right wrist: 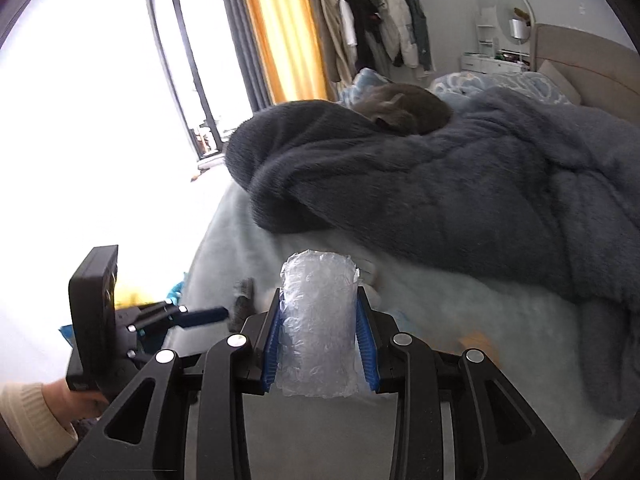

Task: Collect trash
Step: 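Grasp the black tissue pack with the left gripper while right holds bubble wrap, then carry both items over the teal bin and open both grippers, then withdraw both grippers from the bin back toward the bed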

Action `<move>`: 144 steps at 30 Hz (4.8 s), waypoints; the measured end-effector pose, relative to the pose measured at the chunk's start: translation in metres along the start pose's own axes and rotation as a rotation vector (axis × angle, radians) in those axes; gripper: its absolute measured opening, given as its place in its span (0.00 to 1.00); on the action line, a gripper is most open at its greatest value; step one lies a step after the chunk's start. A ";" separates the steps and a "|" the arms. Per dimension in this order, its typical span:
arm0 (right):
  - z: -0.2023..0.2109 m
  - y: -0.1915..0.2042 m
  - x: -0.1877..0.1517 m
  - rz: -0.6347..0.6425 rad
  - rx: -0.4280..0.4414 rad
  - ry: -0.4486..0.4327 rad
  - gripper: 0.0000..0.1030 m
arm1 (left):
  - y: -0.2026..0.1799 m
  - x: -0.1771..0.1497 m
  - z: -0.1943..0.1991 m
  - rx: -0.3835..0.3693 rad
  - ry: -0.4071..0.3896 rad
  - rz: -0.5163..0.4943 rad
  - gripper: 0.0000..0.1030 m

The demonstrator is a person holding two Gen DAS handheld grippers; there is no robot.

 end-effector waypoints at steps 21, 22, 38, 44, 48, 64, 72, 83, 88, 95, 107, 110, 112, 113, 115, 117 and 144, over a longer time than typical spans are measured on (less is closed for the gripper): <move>-0.031 0.082 0.005 0.059 0.059 0.015 0.33 | 0.042 -0.016 0.045 0.014 -0.047 0.145 0.11; -0.032 0.086 0.006 0.060 0.063 0.016 0.33 | 0.045 -0.017 0.048 0.010 -0.049 0.154 0.11; -0.075 0.173 -0.012 0.127 0.159 0.083 0.33 | 0.090 -0.058 0.109 0.118 -0.044 0.204 0.10; -0.089 0.196 -0.022 0.148 0.180 0.120 0.33 | 0.104 -0.082 0.118 0.158 0.021 0.223 0.10; -0.100 0.208 -0.027 0.156 0.186 0.147 0.33 | 0.112 -0.096 0.116 0.160 0.080 0.239 0.10; -0.147 0.248 -0.066 0.149 0.213 0.300 0.33 | 0.155 -0.181 0.101 0.177 0.378 0.349 0.10; -0.170 0.264 -0.086 0.147 0.208 0.383 0.33 | 0.161 -0.217 0.100 0.123 0.502 0.410 0.11; -0.210 0.274 -0.119 0.157 0.163 0.490 0.33 | 0.177 -0.230 0.122 0.168 0.504 0.465 0.51; -0.227 0.272 -0.136 0.172 0.127 0.532 0.33 | 0.184 -0.222 0.143 0.223 0.442 0.459 0.64; -0.248 0.268 -0.154 0.177 0.084 0.579 0.33 | 0.191 -0.196 0.177 0.329 0.303 0.420 0.70; -0.265 0.267 -0.185 0.223 0.037 0.645 0.35 | 0.190 -0.153 0.231 0.445 0.076 0.384 0.79; -0.268 0.269 -0.191 0.233 0.035 0.656 0.35 | 0.188 -0.144 0.242 0.464 0.029 0.375 0.80; -0.271 0.267 -0.195 0.236 0.035 0.666 0.35 | 0.186 -0.137 0.249 0.476 -0.005 0.368 0.80; -0.272 0.265 -0.197 0.236 0.035 0.674 0.36 | 0.185 -0.133 0.254 0.487 -0.023 0.361 0.80; -0.273 0.260 -0.200 0.236 0.030 0.686 0.43 | 0.183 -0.126 0.262 0.504 -0.058 0.351 0.81; -0.272 0.257 -0.202 0.234 0.036 0.694 0.51 | 0.180 -0.117 0.268 0.516 -0.100 0.340 0.82; -0.135 0.212 -0.089 0.245 0.190 0.357 0.71 | 0.114 -0.025 0.237 0.445 -0.312 0.272 0.86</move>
Point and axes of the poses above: each gripper's, at about its wrist camera, not at the fingertips, and z roughly against the way its jaws point, y to its left, x to its top, the point moved 2 cm from there along -z, roughly the way its jaws point, and after that the axes turned 12 degrees about -z, right-handed, at the moved point
